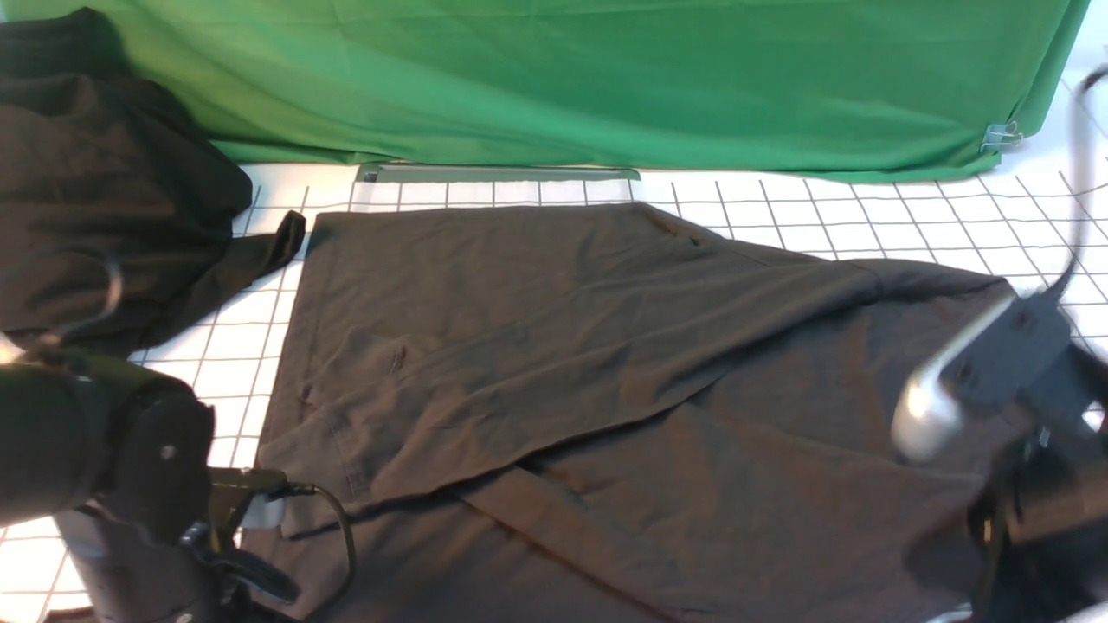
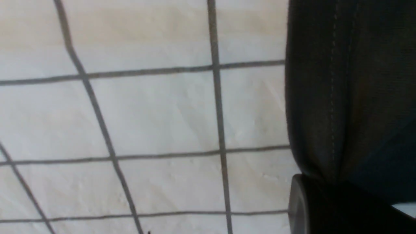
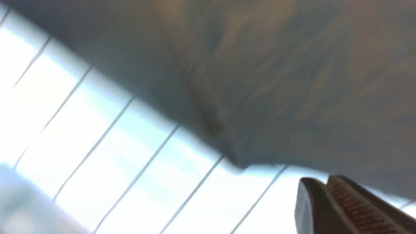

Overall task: Fold a long-sleeved shirt over a white checkered tablecloth.
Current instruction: 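Grasp the near edge of the shirt at its hem and shoulder corners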

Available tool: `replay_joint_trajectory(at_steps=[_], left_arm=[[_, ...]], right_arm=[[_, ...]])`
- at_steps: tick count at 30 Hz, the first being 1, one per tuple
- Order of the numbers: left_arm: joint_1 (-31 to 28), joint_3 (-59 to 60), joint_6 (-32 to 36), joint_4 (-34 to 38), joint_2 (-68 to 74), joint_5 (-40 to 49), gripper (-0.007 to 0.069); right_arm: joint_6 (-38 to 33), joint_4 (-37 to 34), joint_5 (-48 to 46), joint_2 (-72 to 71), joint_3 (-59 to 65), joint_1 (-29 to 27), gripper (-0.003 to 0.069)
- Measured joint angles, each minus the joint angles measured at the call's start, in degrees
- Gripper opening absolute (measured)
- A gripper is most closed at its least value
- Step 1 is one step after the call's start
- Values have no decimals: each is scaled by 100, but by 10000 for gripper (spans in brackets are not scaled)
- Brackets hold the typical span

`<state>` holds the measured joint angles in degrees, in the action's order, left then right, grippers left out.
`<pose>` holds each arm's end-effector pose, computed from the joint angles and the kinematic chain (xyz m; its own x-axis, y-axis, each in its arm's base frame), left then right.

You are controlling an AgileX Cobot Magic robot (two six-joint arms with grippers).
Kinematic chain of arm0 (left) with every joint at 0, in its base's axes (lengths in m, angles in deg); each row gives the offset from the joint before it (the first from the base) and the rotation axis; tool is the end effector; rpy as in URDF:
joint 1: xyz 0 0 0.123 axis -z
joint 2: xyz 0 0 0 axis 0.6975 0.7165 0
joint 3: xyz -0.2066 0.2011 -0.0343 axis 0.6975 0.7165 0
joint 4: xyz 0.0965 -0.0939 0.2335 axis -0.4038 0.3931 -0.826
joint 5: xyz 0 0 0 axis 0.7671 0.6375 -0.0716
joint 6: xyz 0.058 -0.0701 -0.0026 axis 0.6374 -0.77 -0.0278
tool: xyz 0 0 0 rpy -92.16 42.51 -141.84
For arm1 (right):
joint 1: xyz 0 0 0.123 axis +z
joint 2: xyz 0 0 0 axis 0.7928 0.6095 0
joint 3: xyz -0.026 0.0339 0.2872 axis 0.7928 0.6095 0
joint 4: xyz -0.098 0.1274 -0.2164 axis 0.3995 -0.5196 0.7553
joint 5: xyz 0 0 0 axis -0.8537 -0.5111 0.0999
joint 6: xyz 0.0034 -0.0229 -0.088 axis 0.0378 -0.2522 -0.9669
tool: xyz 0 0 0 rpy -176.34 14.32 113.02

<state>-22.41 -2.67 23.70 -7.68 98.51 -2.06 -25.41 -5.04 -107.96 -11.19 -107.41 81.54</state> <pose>0.2029 -0.0807 0.1649 -0.9951 0.0398 0.0900 0.0434 0.9984 0.0376 0.1720 0.1158 0.2778 -0.7085 -0.5525 -0.4390 -0.6538 0.7480 0.1139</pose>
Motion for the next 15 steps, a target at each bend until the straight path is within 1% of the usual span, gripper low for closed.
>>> replay_joint_trajectory(at_steps=[2,3,4,7,9,10,11,13,14,15], left_arm=[[0,5,13,-57,-344,188,20],[0,5,-6,-80,-654,322,19],[0,5,-6,-80,-693,337,19],[0,5,-34,-82,-1126,444,18],[0,5,-56,-89,-1470,572,18],[0,5,-71,-89,-1571,630,17],[0,5,-77,-89,-1571,638,17],[0,5,-92,-83,-1684,694,17],[0,5,-106,-83,-1690,701,17],[0,5,-112,-83,-1697,706,17]], right_arm=[[-215,-192,-274,166,0,81,57],[-295,-234,-350,340,0,252,74],[-294,-234,-350,340,0,282,77],[-300,-240,-310,697,0,719,124],[28,92,-72,1076,-2,1201,206],[288,396,16,1240,-2,1398,262],[403,450,45,1307,-2,1428,273],[1113,1122,233,1771,-2,1668,431],[1273,1233,309,1900,-6,1689,472],[1295,1276,323,1934,-6,1698,490]])
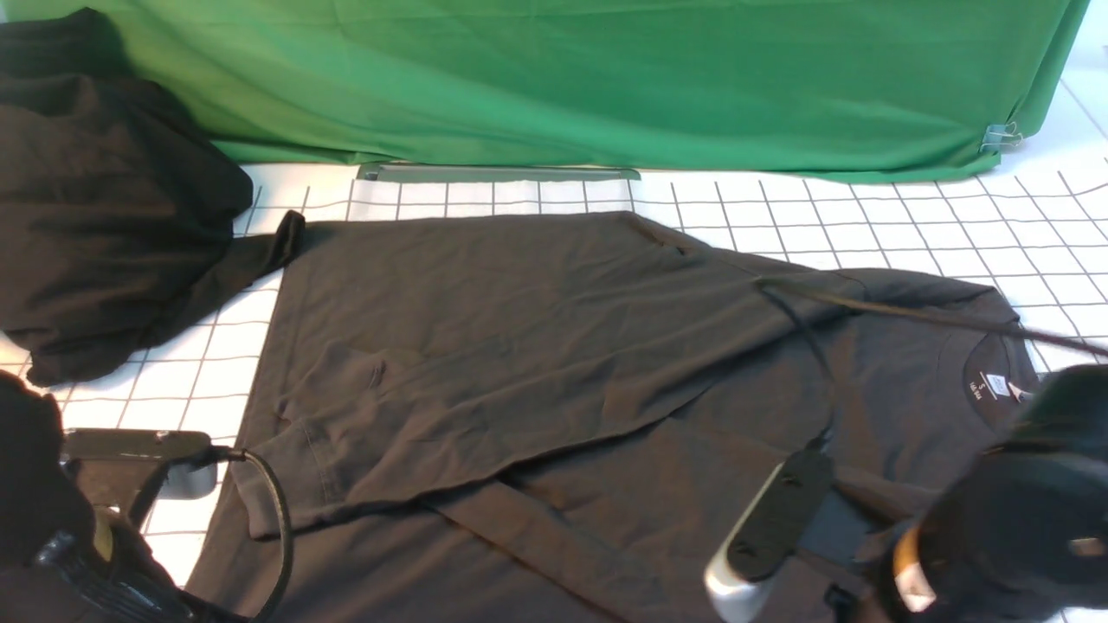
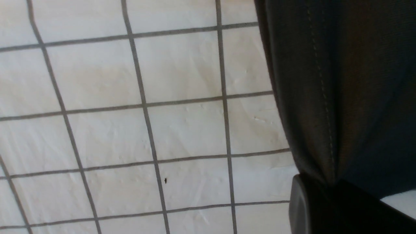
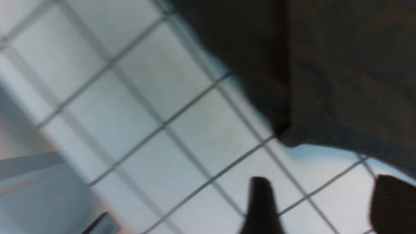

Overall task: Fold a long-sleeved shirt over a white checkered tablecloth.
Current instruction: 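Grasp the near edge of the shirt at its hem and shoulder corners, then fold the black garment in half by bringing its near edge over to the far edge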

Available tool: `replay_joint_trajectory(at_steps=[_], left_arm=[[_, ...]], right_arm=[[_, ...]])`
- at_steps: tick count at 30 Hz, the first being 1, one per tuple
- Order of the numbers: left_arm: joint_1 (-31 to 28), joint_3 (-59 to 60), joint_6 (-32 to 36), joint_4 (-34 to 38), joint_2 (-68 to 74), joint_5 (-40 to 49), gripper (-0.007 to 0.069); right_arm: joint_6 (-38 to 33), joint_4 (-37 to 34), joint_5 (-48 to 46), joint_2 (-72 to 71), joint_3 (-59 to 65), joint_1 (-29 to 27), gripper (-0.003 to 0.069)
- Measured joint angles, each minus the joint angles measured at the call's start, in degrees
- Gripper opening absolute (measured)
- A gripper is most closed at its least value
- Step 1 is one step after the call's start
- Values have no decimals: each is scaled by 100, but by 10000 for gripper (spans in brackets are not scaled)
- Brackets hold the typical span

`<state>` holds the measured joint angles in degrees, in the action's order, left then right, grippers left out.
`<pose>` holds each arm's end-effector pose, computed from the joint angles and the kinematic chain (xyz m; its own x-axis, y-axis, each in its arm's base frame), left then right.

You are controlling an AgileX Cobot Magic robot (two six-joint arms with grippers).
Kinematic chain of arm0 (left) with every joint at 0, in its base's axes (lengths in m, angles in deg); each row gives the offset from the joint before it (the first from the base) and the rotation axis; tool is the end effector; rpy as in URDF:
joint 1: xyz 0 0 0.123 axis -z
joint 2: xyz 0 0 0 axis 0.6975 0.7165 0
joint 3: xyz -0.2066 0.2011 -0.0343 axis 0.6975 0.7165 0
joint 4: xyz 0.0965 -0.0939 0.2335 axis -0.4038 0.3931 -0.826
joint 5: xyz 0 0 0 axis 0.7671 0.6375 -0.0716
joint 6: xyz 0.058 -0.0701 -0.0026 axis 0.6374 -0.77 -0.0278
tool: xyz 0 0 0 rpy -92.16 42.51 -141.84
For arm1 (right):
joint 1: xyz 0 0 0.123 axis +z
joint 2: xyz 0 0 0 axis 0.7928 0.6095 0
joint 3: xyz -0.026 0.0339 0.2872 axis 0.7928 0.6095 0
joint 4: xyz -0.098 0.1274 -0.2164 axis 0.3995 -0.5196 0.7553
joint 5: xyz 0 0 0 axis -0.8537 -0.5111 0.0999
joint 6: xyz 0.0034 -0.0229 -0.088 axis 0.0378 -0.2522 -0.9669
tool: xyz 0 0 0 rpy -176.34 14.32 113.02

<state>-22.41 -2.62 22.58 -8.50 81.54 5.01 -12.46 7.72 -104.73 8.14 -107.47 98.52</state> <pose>0.1727 -0.0673 0.2251 -0.9967 0.0267 -0.0762 0.0274 0.9996 -0.0082 0.1728 0.1813 0.1997 -0.6516 -0.7459 -0.1381 -0.7537 0.6571 0.0073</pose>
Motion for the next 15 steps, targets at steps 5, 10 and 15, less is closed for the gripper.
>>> replay_joint_trajectory(at_steps=[5,10,15], left_arm=[[0,0,0,0,0,-6,17],[0,0,0,0,0,-11,17],[0,0,20,13,-65,213,17]], right_arm=[[248,158,449,828,0,13,556],[253,309,483,1317,-77,13,405],[235,485,261,1266,-105,51,70]])
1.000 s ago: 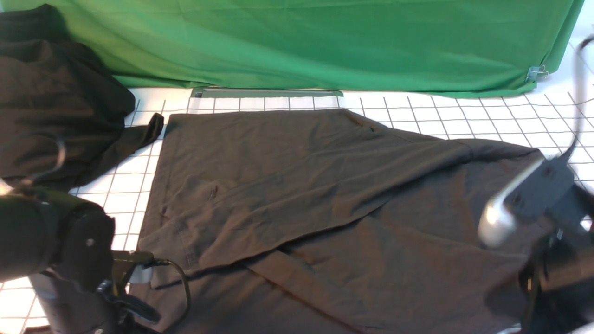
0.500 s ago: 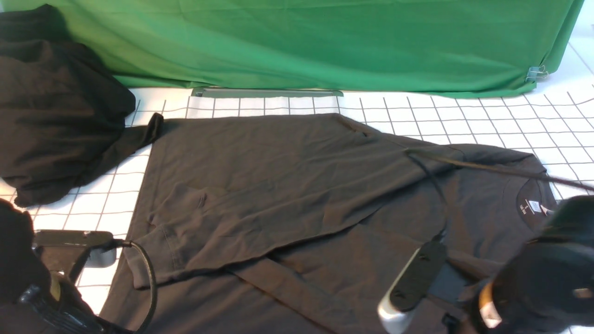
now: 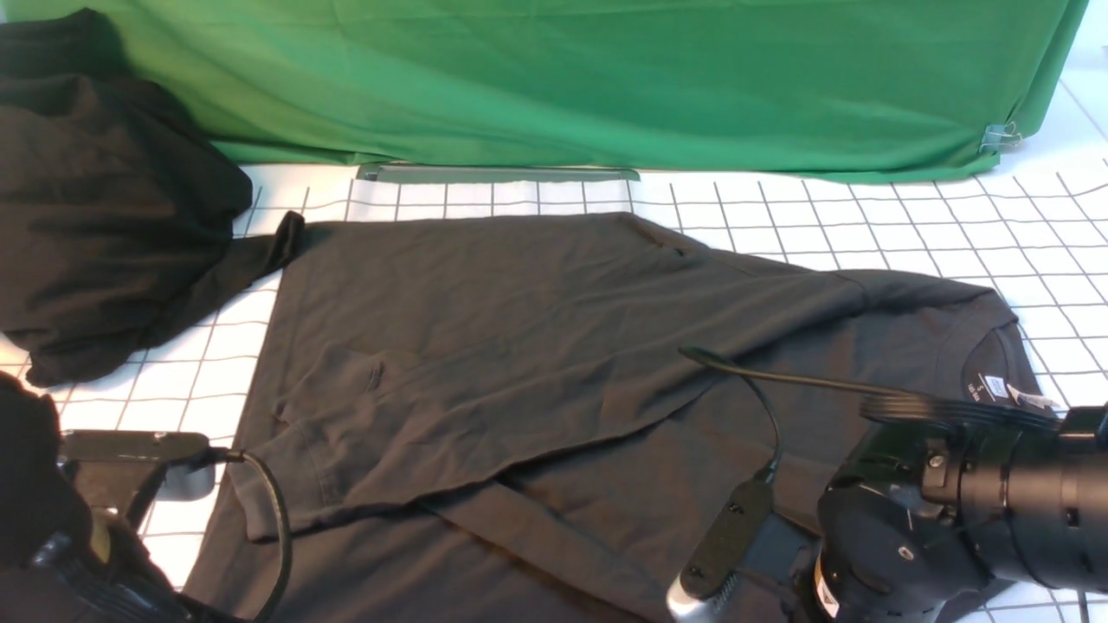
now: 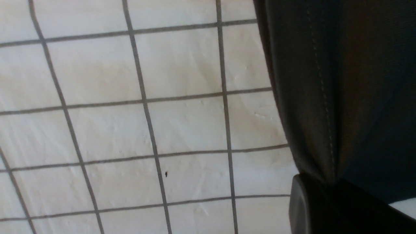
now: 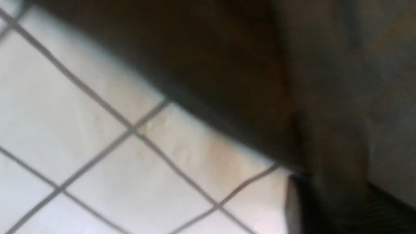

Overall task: Fold a long-sleeved shirt over a white checkered tablecloth.
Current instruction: 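Fold the black garment in half by bringing its near edge over to the far edge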

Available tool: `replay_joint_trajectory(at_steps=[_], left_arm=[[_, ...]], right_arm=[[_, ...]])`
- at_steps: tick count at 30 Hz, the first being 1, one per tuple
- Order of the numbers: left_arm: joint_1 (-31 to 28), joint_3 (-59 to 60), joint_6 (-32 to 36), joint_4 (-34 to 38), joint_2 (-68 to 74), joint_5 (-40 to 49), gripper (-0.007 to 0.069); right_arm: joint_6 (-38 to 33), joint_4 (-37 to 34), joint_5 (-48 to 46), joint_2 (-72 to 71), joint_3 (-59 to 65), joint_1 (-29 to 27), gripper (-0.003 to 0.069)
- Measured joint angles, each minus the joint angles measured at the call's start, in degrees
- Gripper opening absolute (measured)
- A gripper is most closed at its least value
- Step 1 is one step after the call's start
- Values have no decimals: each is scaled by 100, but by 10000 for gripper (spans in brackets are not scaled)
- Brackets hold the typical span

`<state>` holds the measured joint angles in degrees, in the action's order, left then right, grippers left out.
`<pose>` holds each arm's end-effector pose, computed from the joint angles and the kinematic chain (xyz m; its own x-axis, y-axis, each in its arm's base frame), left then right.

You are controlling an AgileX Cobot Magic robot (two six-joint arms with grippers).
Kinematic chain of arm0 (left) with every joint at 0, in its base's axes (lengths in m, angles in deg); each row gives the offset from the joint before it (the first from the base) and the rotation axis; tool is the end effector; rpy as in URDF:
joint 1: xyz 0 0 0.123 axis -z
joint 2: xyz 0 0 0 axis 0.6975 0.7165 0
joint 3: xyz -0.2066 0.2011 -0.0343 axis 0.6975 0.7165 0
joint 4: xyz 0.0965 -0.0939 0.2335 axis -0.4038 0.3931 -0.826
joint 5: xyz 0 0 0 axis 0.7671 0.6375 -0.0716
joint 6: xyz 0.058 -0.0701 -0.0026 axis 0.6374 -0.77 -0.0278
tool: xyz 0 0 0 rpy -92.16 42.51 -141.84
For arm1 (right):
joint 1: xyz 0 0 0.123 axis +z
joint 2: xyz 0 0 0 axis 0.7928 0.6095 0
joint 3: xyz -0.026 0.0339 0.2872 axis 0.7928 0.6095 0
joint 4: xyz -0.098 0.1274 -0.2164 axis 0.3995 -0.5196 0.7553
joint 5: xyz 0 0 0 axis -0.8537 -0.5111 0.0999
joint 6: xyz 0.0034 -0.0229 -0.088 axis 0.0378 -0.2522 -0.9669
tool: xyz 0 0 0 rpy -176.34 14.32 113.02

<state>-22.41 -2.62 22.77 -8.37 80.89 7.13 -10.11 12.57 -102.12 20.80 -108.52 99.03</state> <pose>0.1685 -0.0658 0.2270 -0.9982 0.0290 -0.0516 0.0290 0.9996 -0.0009 0.1890 0.1932 0.1466 -0.6399 -0.7682 0.0212 -0.7681 0.6385 -0.0480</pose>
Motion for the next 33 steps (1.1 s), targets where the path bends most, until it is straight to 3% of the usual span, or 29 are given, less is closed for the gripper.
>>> replay_joint_trajectory(at_steps=[6,12,20,25,33], left_arm=[[0,-9,87,-20,-637,403,17],[-9,-599,-157,-701,-950,471,17],[-927,-2306,-5,-799,241,-68,17],[-1628,-3330,469,-313,1541,-671,17],[-1971,-5233,583,-228,3867,-863,17]], right_arm=[[-8,-380,-696,-914,140,295,31],[-31,-226,-825,-1816,24,280,31],[-759,-117,-757,-1534,-1381,-933,29],[-1165,-111,-677,-499,-2686,-1549,29],[-1265,-116,-548,1644,-4918,-2127,28]])
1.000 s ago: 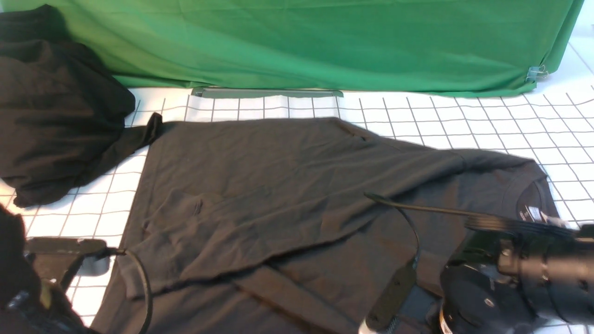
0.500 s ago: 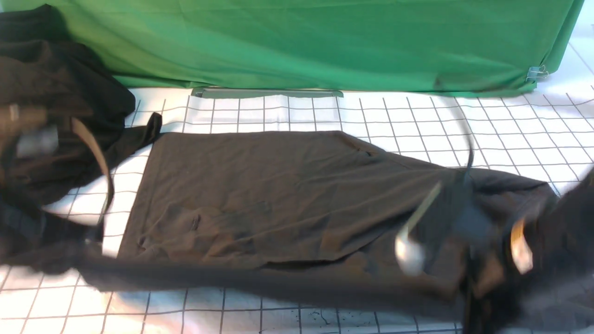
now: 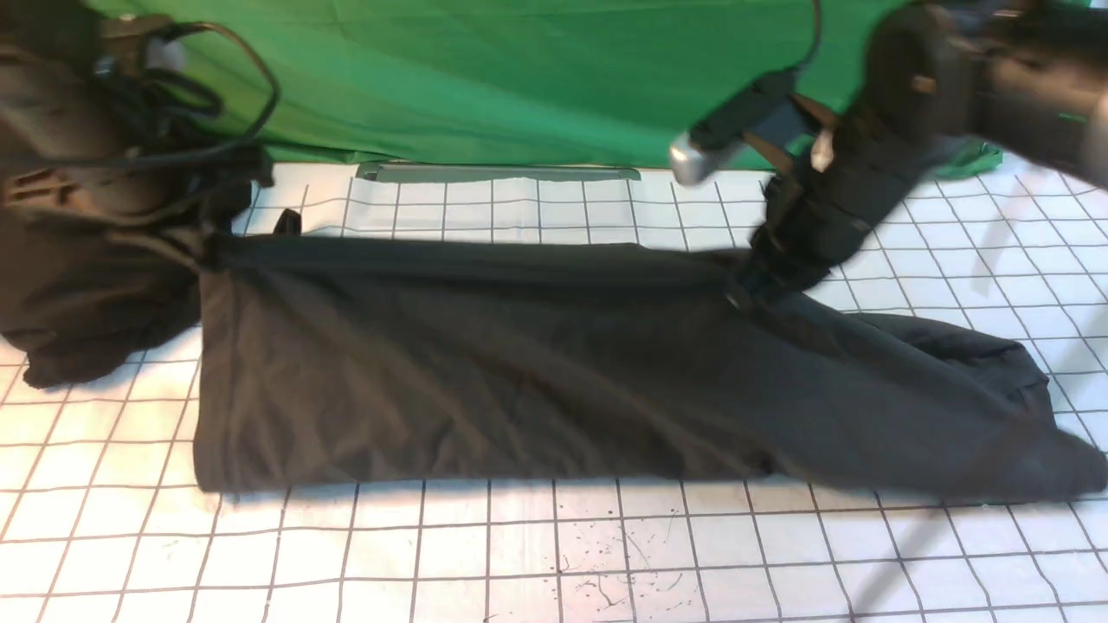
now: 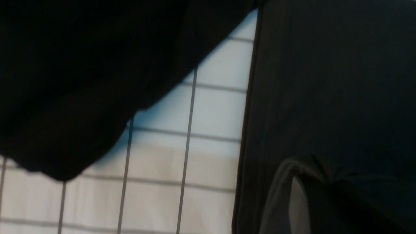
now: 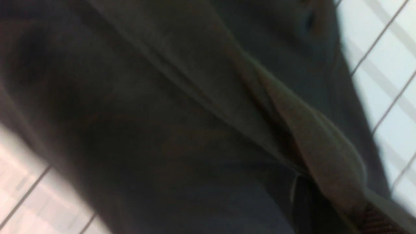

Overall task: Fold a long-sleeved shirt over a white checkered tablecloth.
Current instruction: 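Fold the black garment in half by bringing its near edge over to the far edge, then pull the folded dark garment lengthwise by its ends to straighten it flat on the table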

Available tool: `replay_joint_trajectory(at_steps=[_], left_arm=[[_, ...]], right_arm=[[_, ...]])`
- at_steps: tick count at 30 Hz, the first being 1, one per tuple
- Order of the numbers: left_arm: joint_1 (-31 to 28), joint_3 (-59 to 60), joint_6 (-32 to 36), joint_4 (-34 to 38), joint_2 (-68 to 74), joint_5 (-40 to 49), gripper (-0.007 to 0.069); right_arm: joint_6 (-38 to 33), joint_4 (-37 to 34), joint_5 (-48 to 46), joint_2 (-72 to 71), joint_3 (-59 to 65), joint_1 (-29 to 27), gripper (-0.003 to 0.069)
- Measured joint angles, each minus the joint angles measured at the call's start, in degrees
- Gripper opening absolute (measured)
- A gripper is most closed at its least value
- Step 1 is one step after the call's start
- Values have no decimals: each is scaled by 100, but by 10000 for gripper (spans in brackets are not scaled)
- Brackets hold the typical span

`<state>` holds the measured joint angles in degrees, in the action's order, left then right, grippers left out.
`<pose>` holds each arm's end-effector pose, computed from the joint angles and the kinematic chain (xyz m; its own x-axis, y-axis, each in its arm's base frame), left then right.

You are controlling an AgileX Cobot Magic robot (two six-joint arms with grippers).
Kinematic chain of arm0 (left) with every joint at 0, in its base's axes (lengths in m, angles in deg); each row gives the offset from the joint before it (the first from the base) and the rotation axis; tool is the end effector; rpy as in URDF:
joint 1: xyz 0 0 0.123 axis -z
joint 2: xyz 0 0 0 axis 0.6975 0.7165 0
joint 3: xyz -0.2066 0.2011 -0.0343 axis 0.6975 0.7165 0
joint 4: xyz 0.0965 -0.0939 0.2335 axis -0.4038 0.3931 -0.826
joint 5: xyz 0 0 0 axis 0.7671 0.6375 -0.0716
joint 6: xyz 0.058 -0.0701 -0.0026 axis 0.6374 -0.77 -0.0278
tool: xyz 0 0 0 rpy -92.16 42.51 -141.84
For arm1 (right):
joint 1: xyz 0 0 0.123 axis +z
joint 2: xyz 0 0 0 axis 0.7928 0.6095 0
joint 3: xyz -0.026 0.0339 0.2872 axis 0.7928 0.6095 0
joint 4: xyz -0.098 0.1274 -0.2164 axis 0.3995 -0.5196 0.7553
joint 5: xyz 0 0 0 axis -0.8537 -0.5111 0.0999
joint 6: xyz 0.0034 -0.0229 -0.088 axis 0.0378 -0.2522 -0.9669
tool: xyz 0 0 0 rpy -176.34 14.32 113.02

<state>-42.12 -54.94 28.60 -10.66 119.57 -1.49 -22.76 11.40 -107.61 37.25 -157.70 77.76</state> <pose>0.4195 -0.0110 0.2867 -0.8858 -0.1902 -0.4233 -0.1860 0.9812 -0.0516 0.4063 0.1885 0.2669 -0.6737 -0.6103 -0.4167 -0.6120 0.7768 -0.1483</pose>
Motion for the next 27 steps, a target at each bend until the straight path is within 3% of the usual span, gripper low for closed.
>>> replay_joint_trajectory(at_steps=[9,12,15,18,20,24,25,27], left_arm=[[-45,-1826,87,-101,1880,5,17],[-45,-2050,151,-125,2149,5,19],[-52,-2093,157,-179,2280,-10,39],[-52,-2095,172,-274,2312,-142,109],[-52,-2105,89,-357,2312,-245,186],[-52,-2201,-138,-731,2274,-103,359],[-52,-2210,-138,-755,2267,-104,359],[-61,-2376,-153,-939,2153,264,438]], right_arm=[[-61,13,210,1852,-1873,-276,38],[-61,24,291,2109,-2092,-287,79],[-61,50,469,2212,-2134,-300,176],[-44,80,644,2220,-2153,-313,311],[-4,80,678,2213,-2174,-313,353],[47,86,306,2023,-2174,-313,353],[47,86,278,2001,-2174,-319,348],[47,105,-165,1664,-2174,-325,301]])
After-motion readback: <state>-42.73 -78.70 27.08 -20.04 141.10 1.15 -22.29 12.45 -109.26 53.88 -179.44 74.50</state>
